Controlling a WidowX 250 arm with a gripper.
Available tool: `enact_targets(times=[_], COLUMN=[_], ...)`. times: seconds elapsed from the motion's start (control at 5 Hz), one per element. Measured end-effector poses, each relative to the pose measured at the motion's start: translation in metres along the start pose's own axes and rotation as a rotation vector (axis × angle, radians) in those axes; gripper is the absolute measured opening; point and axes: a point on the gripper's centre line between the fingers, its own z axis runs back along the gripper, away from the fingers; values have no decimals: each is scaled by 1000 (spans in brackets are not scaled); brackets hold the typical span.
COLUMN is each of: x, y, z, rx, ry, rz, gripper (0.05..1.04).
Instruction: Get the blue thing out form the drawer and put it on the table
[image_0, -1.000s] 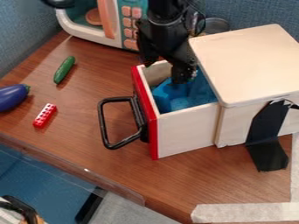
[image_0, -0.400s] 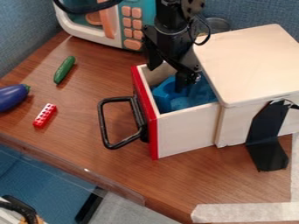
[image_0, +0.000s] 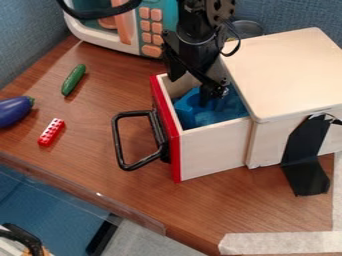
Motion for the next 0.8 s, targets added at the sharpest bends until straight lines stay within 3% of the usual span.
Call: enact_targets(times=[0.8], x=[-7], y=[-9], z=[-16], rx=[4], ry=[33], rz=[-26], gripper=[999])
